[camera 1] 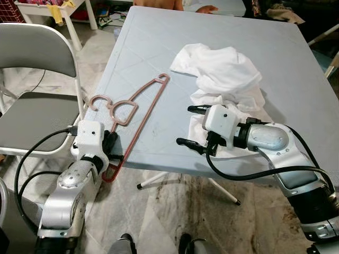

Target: Hang hanger

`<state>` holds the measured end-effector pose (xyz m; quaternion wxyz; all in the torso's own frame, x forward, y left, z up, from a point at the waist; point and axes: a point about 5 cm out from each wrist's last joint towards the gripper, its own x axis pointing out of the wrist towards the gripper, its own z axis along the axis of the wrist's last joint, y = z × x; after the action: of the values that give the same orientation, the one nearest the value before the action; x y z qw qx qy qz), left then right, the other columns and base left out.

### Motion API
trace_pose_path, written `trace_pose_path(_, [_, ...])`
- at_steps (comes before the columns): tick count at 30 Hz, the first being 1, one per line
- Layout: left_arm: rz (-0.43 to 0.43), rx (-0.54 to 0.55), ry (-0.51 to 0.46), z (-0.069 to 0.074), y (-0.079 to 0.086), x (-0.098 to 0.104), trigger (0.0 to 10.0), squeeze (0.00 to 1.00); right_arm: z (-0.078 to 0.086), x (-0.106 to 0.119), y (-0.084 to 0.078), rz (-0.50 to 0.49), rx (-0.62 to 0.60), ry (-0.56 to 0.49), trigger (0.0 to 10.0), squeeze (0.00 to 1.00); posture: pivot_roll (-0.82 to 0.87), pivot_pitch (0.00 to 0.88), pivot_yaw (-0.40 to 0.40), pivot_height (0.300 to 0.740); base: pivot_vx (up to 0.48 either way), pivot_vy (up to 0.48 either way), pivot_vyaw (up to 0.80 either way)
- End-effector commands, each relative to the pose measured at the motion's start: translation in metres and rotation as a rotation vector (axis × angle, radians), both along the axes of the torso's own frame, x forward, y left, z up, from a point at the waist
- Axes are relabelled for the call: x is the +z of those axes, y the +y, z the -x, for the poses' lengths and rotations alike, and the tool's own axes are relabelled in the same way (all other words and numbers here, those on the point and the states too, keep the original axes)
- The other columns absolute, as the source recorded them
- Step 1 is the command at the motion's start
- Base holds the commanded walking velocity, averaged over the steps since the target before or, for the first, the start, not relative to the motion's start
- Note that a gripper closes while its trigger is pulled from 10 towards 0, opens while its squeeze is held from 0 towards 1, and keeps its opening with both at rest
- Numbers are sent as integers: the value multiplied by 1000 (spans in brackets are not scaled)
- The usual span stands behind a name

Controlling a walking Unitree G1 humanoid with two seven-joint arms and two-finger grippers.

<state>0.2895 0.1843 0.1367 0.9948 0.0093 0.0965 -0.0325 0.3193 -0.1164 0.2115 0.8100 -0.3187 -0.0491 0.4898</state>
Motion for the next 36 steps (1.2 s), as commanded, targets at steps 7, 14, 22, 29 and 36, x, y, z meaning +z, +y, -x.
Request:
trace_pose_path(7, [-149,76,-52,5,9,-6,0,0,-4,-1,3,17,8,-19,10000,0,201,212,-49,740,0,0,0])
trace_pose_path(14, [-122,44,-127,-2,-4,3,0,0,-6,-2,6,16,5,-27,10000,0,195,210,-46,740,0,0,0])
trace_pose_path(22, [-238,-39,-201,-6,-11,8,0,0,-9,-1,5,-1,-18,-49,10000,0,189,210,-40,740,0,0,0])
trace_pose_path(29, [-422,-105,-246,-16,-1,12,0,0,-13,3,0,-16,-51,-72,10000,0,186,211,-37,740,0,0,0])
trace_pose_path(36, [-567,-146,-325,-29,11,28,0,0,-17,5,-2,-34,-76,-101,10000,0,184,208,-32,740,0,0,0])
